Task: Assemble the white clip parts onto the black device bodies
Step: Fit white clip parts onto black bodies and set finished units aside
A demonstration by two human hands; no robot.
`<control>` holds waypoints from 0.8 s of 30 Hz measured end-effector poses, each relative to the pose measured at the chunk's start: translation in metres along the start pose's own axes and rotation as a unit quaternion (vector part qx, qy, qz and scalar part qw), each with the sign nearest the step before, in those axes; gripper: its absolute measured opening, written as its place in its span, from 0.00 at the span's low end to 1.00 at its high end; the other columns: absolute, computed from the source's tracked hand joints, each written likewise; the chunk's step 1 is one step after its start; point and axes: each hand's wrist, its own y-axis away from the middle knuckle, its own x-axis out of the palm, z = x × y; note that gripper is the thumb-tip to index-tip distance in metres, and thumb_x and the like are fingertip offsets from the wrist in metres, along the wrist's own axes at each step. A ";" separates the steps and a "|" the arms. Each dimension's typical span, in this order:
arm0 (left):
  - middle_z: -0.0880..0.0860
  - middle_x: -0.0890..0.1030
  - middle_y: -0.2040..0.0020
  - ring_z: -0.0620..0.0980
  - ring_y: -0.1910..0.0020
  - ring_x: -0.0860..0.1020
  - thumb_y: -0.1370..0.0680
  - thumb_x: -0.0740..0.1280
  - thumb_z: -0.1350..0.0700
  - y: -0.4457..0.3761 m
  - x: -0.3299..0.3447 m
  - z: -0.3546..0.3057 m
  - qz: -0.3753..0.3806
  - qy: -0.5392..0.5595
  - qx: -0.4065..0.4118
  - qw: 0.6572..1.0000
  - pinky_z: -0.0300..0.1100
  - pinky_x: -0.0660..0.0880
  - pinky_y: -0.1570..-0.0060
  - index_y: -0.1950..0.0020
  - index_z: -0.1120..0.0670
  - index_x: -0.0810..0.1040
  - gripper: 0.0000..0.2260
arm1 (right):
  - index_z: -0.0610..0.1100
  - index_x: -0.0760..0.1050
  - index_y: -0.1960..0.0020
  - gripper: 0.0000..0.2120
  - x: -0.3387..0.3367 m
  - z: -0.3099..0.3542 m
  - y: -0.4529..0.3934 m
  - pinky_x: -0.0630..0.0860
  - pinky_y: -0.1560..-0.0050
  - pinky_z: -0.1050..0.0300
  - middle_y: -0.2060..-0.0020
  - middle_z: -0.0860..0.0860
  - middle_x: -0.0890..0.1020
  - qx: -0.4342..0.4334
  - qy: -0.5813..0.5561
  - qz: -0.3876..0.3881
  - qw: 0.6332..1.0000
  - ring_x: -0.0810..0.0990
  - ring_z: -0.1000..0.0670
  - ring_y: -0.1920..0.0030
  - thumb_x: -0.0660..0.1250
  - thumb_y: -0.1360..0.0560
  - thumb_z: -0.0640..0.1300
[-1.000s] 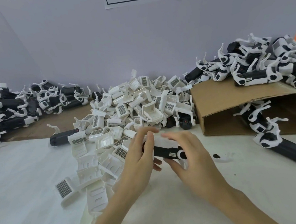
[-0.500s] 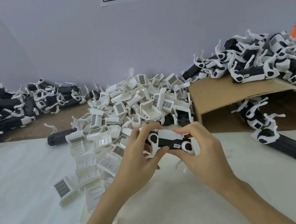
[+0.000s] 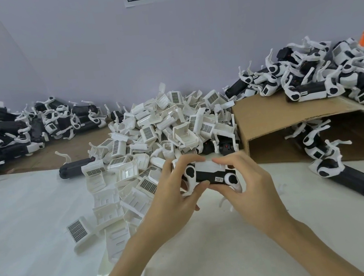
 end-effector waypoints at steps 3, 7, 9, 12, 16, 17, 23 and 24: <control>0.49 0.71 0.41 0.58 0.51 0.81 0.18 0.72 0.53 0.000 0.000 0.000 -0.001 -0.003 0.002 1.000 0.42 0.84 0.62 0.33 0.34 0.74 0.18 | 0.43 0.81 0.38 0.22 -0.003 0.000 -0.001 0.81 0.46 0.50 0.47 0.54 0.82 0.004 0.027 0.004 1.000 0.82 0.49 0.45 0.81 0.29 0.48; 0.50 0.71 0.42 0.57 0.51 0.81 0.18 0.71 0.53 0.000 0.000 0.001 0.009 -0.001 -0.002 1.000 0.44 0.84 0.63 0.34 0.34 0.72 0.18 | 0.44 0.82 0.41 0.21 -0.007 0.002 -0.004 0.80 0.48 0.48 0.48 0.55 0.82 -0.008 0.054 0.005 0.998 0.82 0.47 0.47 0.82 0.31 0.49; 0.50 0.70 0.42 0.57 0.51 0.81 0.18 0.71 0.52 0.000 0.000 0.002 0.011 -0.008 0.000 1.000 0.45 0.84 0.64 0.34 0.33 0.71 0.18 | 0.44 0.82 0.42 0.21 -0.008 0.002 -0.004 0.80 0.48 0.50 0.48 0.55 0.82 -0.009 0.064 0.007 0.998 0.81 0.47 0.47 0.81 0.31 0.50; 0.50 0.70 0.42 0.58 0.50 0.81 0.18 0.71 0.51 0.000 0.000 0.004 0.015 -0.002 -0.006 1.000 0.45 0.84 0.64 0.34 0.33 0.71 0.18 | 0.43 0.81 0.40 0.21 -0.005 0.001 -0.002 0.80 0.46 0.51 0.47 0.54 0.81 0.005 0.044 0.021 0.999 0.81 0.48 0.45 0.80 0.29 0.49; 0.50 0.70 0.41 0.58 0.50 0.80 0.18 0.71 0.53 -0.001 -0.001 0.005 0.018 0.009 -0.006 1.000 0.44 0.85 0.62 0.33 0.34 0.71 0.19 | 0.45 0.76 0.34 0.23 0.003 0.002 0.002 0.77 0.41 0.63 0.42 0.56 0.79 0.043 -0.013 0.045 0.998 0.79 0.58 0.41 0.75 0.26 0.51; 0.48 0.70 0.41 0.58 0.50 0.80 0.18 0.71 0.53 -0.001 -0.001 0.005 0.016 0.008 -0.001 1.000 0.44 0.85 0.61 0.33 0.33 0.71 0.19 | 0.47 0.75 0.32 0.24 0.004 0.003 0.003 0.78 0.40 0.63 0.41 0.56 0.79 0.052 -0.016 0.049 0.997 0.79 0.59 0.40 0.74 0.25 0.53; 0.46 0.70 0.39 0.57 0.52 0.81 0.18 0.71 0.49 0.000 0.000 0.004 0.014 -0.019 0.008 1.000 0.43 0.85 0.57 0.29 0.32 0.72 0.21 | 0.44 0.79 0.32 0.26 -0.001 -0.003 0.003 0.82 0.44 0.49 0.43 0.52 0.84 -0.003 0.080 0.030 0.996 0.83 0.46 0.44 0.70 0.24 0.59; 0.46 0.70 0.40 0.57 0.53 0.81 0.18 0.71 0.49 0.000 0.000 0.004 0.014 -0.027 0.009 1.000 0.45 0.85 0.55 0.30 0.32 0.72 0.20 | 0.43 0.80 0.32 0.27 -0.002 -0.003 0.003 0.81 0.43 0.50 0.42 0.50 0.85 -0.016 0.095 0.026 0.995 0.83 0.45 0.43 0.69 0.24 0.59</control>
